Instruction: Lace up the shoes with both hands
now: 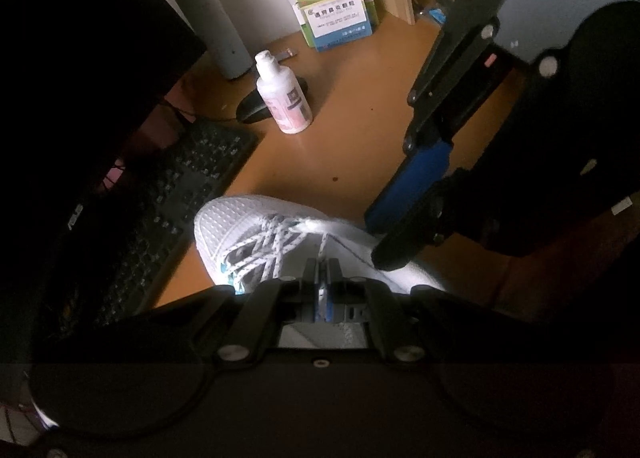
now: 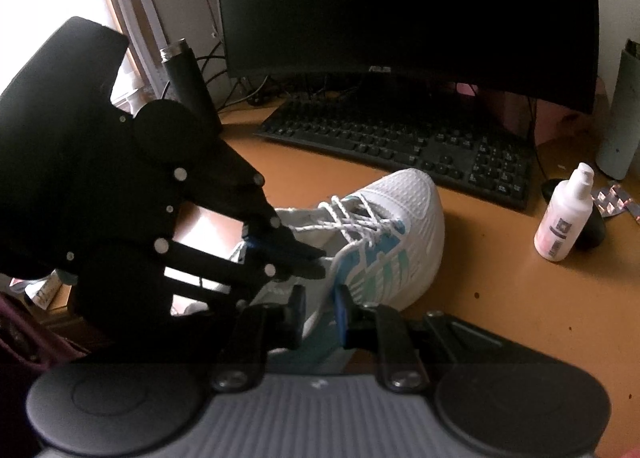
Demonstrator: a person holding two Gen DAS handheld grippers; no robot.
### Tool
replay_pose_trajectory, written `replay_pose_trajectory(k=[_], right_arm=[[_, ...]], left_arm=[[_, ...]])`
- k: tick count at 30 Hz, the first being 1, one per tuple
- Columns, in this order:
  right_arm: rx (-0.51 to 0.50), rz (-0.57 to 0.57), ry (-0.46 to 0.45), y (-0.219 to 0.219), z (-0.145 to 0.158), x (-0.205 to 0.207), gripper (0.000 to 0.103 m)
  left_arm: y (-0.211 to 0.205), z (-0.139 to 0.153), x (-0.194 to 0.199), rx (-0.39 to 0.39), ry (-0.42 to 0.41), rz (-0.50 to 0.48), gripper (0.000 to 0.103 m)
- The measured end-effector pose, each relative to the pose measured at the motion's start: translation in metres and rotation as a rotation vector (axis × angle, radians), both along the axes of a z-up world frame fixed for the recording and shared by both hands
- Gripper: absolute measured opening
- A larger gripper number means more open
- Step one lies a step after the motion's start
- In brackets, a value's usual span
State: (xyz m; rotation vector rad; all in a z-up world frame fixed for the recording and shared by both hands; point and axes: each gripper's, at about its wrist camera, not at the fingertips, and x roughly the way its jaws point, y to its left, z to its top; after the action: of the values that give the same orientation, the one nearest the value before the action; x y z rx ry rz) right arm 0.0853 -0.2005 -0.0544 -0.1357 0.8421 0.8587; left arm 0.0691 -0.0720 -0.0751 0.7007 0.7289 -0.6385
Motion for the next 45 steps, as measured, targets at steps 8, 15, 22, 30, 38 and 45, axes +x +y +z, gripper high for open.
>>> replay_pose_trajectory(k=[8, 15, 22, 30, 38, 45], right_arm=[[0.076, -0.086, 0.052, -0.017, 0.007, 0.009, 0.017], [0.244, -0.324, 0.238, -0.047, 0.000, 0.034, 0.019], [0.489, -0.491, 0.524, -0.060, -0.033, 0.046, 0.019], [0.627, -0.596, 0.649, -0.064, -0.052, 0.046, 0.015], [0.685, -0.656, 0.699, -0.068, -0.062, 0.045, 0.007], [0.723, -0.673, 0.668, -0.073, -0.063, 0.041, 0.002]], left_arm=[[-0.010, 0.000, 0.002, -0.013, -0.021, -0.019, 0.000], [-0.011, -0.003, -0.001, -0.008, -0.028, -0.019, 0.000], [-0.013, -0.004, -0.001, -0.007, -0.032, -0.018, 0.000], [-0.015, -0.005, -0.001, -0.003, -0.036, -0.020, 0.000], [-0.014, -0.004, -0.001, -0.005, -0.035, -0.015, 0.000], [-0.010, 0.000, -0.009, 0.034, -0.090, -0.006, 0.036]])
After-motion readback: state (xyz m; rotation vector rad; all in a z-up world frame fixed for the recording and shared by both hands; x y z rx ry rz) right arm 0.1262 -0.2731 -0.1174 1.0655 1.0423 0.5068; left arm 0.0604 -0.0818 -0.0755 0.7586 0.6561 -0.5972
